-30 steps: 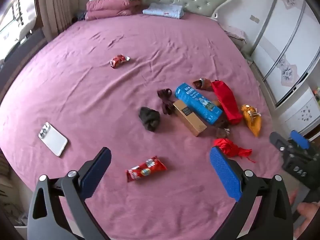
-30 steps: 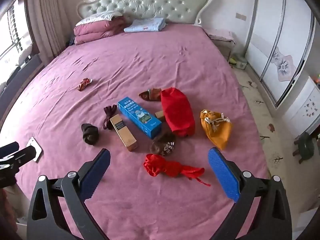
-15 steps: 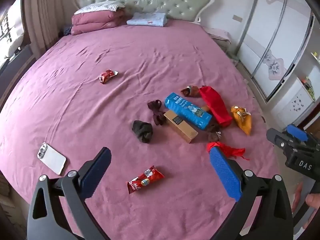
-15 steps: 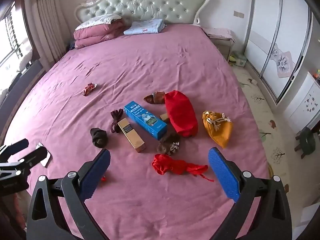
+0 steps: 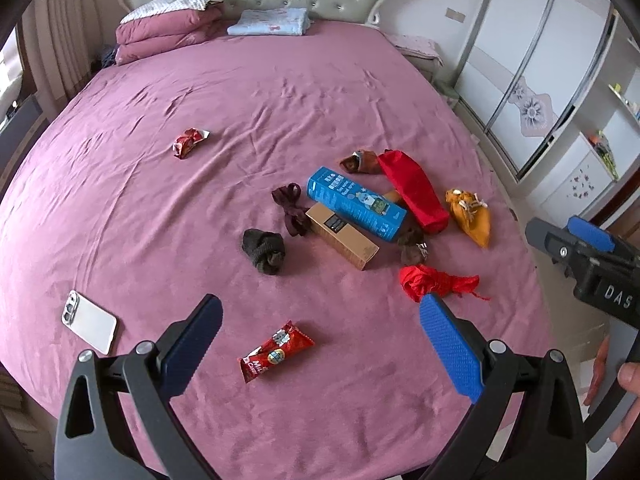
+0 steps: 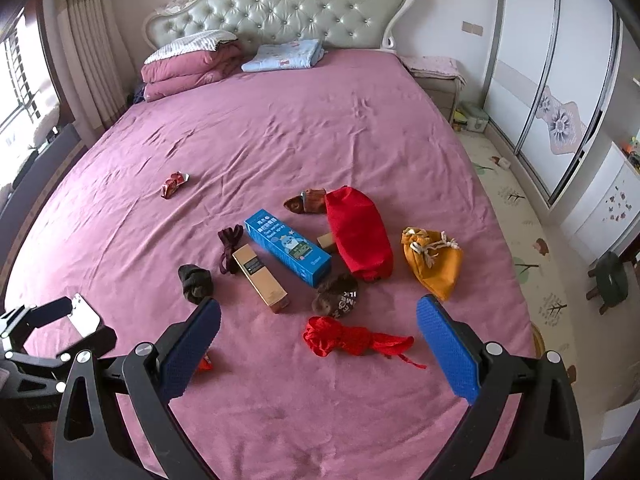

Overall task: Collect trash
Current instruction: 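Move both tools toward the items scattered on the bed, then grasp the red candy wrapper with the left tool while the right tool grasps the black sock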

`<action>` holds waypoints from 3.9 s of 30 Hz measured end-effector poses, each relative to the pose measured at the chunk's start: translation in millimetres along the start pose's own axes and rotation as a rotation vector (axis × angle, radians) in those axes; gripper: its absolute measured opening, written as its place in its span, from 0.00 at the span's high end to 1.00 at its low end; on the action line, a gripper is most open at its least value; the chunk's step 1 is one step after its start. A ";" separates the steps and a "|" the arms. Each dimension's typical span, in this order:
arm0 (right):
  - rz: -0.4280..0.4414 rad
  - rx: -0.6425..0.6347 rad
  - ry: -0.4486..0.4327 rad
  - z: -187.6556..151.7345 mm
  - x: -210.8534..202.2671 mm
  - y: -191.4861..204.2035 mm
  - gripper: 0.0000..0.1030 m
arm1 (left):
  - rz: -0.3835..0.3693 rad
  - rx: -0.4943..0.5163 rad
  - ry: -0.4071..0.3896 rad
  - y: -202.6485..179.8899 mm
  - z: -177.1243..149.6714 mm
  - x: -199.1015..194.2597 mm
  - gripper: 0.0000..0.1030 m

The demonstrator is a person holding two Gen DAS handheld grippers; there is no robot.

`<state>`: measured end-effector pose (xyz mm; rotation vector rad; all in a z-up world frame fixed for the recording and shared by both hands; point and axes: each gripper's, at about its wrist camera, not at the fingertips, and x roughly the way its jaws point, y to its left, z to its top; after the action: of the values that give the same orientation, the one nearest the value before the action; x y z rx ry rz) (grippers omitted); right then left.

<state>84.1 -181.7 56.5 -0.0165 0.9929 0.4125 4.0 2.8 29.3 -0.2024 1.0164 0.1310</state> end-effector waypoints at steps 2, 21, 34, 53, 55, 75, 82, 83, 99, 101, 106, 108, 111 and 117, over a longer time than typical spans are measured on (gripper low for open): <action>0.001 -0.001 0.001 1.3 1.0 0.6 0.08 | -0.002 0.004 0.005 0.0 -0.4 2.3 0.04; 0.017 -0.035 0.022 -0.6 7.9 -0.3 0.08 | -0.011 -0.025 0.067 -5.3 -9.2 15.1 0.04; 0.021 -0.030 0.022 -2.1 8.1 -4.2 0.08 | -0.007 -0.022 0.091 -9.0 -14.0 21.6 0.04; 0.069 -0.047 0.085 -5.8 25.7 4.9 0.08 | -0.021 -0.062 0.155 -3.9 -13.2 40.9 0.04; 0.081 -0.050 0.097 -6.2 30.0 7.1 0.08 | -0.019 -0.073 0.171 -1.8 -15.7 46.4 0.04; 0.141 -0.147 0.240 -16.0 99.1 29.1 0.08 | 0.016 -0.285 0.334 43.1 -48.1 116.1 0.04; 0.172 -0.200 0.284 -20.3 126.2 43.8 0.08 | 0.052 -0.292 0.385 53.2 -61.7 152.7 0.04; 0.175 -0.205 0.290 -20.9 129.9 45.7 0.08 | 0.055 -0.288 0.391 54.9 -63.3 157.5 0.04; 0.181 -0.151 0.387 -36.3 186.2 53.9 0.08 | 0.071 0.166 0.415 42.9 -77.7 215.1 0.05; 0.176 -0.134 0.393 -36.0 190.3 52.2 0.08 | 0.070 0.204 0.432 45.9 -79.6 227.4 0.14; 0.173 -0.133 0.398 -34.8 197.7 54.5 0.08 | 0.047 0.198 0.451 55.0 -81.3 241.6 0.22; 0.179 -0.141 0.400 -34.2 199.7 57.7 0.08 | 0.048 0.180 0.442 59.1 -81.7 240.4 0.28; 0.202 -0.159 0.414 -34.2 204.7 66.9 0.08 | 0.055 0.121 0.433 74.3 -78.0 234.5 0.47; 0.238 -0.212 0.414 -27.2 215.5 95.6 0.08 | 0.010 -0.116 0.431 123.0 -61.8 226.7 0.63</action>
<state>131.6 -27.8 -117.8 -0.1822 1.3612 0.7516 46.0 111.7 -208.8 -0.3403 1.4401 0.1598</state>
